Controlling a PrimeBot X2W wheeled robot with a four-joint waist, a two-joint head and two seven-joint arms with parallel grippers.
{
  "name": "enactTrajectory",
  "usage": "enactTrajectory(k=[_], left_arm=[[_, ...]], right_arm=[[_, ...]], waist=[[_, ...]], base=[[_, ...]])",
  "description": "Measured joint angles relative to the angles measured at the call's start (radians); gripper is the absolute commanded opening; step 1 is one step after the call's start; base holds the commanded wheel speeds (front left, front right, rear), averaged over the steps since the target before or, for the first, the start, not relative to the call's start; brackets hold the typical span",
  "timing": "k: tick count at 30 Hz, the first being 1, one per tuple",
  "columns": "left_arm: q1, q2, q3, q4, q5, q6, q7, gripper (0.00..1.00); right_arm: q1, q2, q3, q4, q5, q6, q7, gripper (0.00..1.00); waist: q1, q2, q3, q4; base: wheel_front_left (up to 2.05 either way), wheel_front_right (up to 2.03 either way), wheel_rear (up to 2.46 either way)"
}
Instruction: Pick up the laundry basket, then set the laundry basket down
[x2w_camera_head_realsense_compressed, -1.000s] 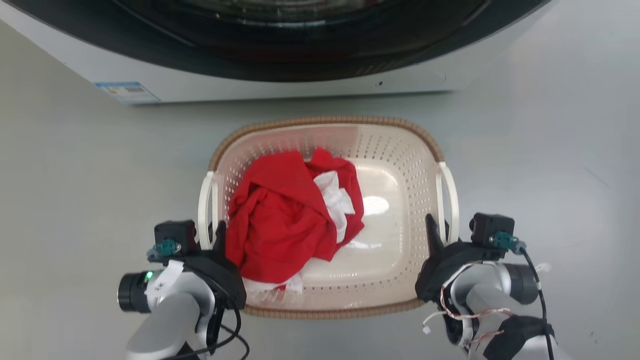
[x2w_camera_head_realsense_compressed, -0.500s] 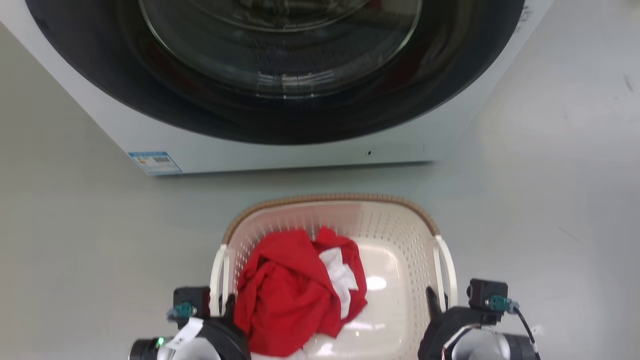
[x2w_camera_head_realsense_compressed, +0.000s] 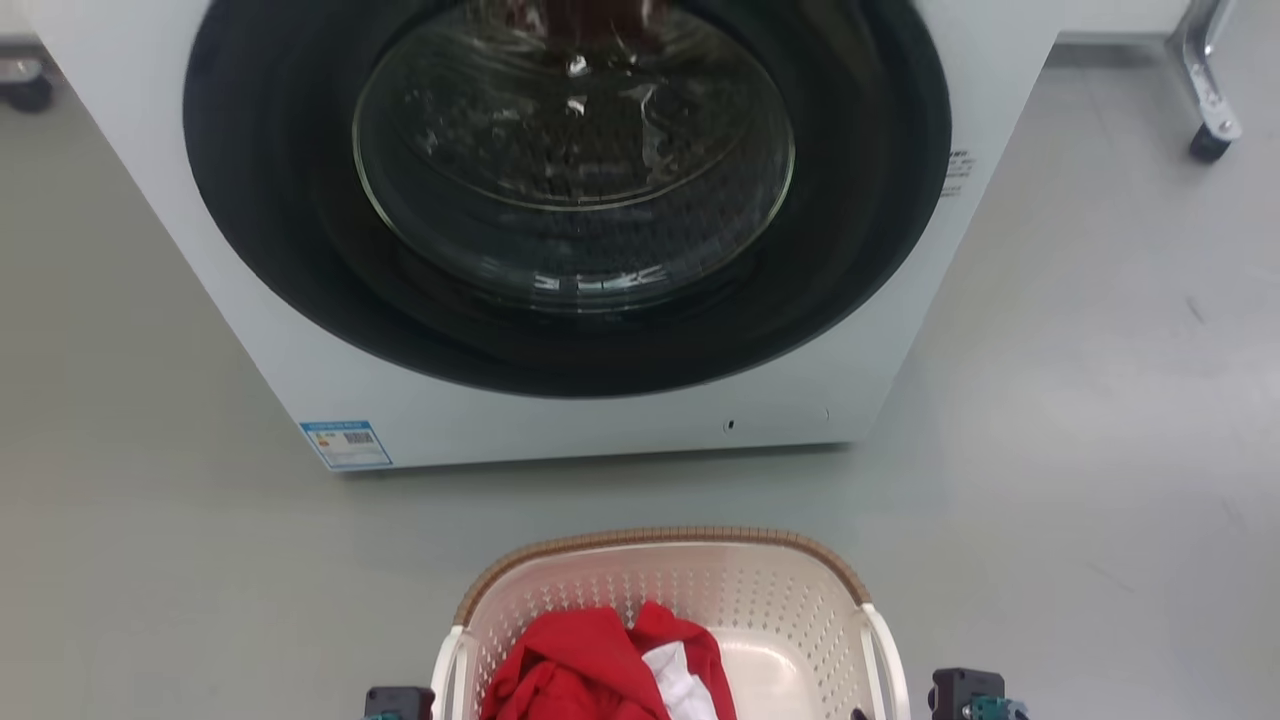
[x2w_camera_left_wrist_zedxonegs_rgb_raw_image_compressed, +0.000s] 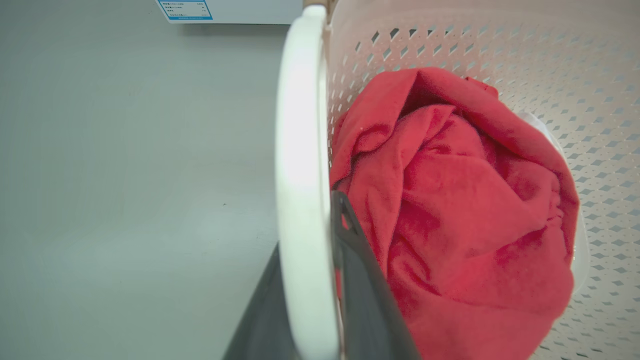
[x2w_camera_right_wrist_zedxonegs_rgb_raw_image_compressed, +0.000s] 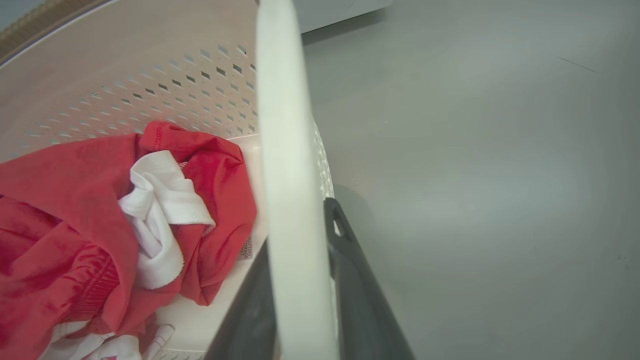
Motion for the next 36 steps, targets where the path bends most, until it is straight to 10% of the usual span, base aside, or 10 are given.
enactTrajectory(k=[36], left_arm=[[0.118,0.007,-0.1,-0.018,-0.08,0.036,0.106,0.0]], right_arm=[[0.11,0.002,0.105,0.026,0.158,0.0,0.069,0.0]], waist=[[0.0003,0.0002,-0.195,-0.001]], base=[[0.0,0.0,0.0]])
